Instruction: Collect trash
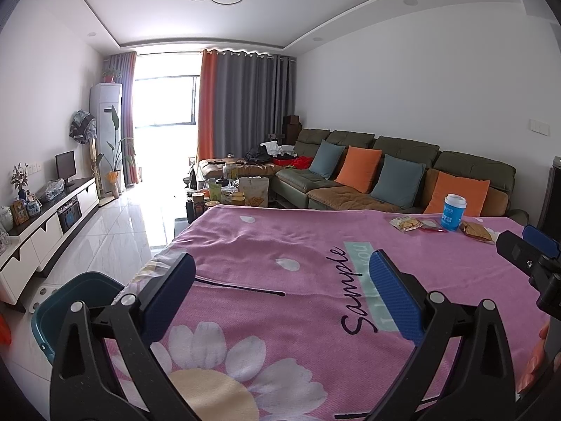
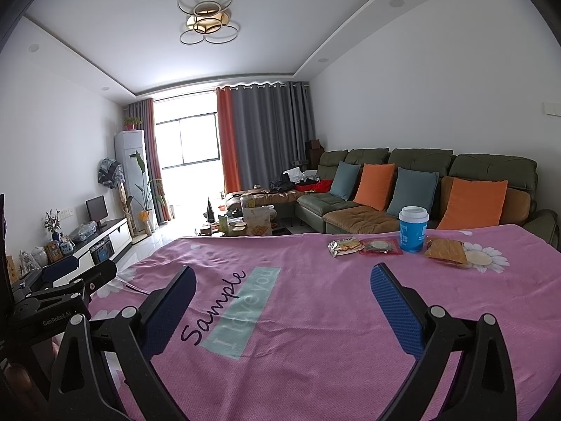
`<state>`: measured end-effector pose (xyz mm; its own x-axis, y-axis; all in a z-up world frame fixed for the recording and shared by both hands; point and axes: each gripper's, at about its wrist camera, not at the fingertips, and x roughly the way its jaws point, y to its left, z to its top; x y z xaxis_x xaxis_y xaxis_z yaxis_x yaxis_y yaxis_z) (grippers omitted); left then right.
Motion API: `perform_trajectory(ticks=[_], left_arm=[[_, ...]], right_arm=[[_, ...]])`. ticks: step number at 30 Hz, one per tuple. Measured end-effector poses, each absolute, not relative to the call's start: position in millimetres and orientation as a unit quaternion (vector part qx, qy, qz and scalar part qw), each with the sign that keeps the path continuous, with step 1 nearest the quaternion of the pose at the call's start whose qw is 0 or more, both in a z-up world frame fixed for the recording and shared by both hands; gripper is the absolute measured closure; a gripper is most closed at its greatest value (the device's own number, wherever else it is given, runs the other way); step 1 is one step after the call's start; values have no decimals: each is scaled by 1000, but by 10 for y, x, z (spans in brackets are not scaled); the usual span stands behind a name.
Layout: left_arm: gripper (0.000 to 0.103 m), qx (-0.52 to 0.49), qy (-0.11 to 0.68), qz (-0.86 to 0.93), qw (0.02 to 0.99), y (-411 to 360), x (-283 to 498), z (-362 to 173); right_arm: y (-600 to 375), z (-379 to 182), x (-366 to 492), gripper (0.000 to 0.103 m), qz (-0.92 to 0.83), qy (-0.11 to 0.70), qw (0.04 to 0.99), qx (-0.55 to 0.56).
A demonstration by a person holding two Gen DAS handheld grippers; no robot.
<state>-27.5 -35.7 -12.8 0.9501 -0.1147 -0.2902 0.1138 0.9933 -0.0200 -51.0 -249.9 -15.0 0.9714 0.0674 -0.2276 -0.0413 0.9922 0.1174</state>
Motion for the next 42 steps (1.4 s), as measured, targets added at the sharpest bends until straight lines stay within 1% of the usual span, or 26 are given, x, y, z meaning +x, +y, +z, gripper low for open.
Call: perform_trajectory(ticks=[27, 35, 38, 42], left_arm=[[6, -3, 156, -61, 986, -398, -214, -165], [6, 9, 148, -66, 987, -456, -209, -141], [6, 7, 168, -70, 983, -478, -137, -138], [6, -1, 237, -83, 968, -478, 189, -153]], right_arm=[[-2517, -196, -445, 7, 24, 121, 991, 59], [-2522, -224, -431, 7, 22, 126, 990, 58], [-2560, -219, -407, 7, 20, 130, 990, 57], [-2689, -191, -336, 7, 7, 147, 988, 56]])
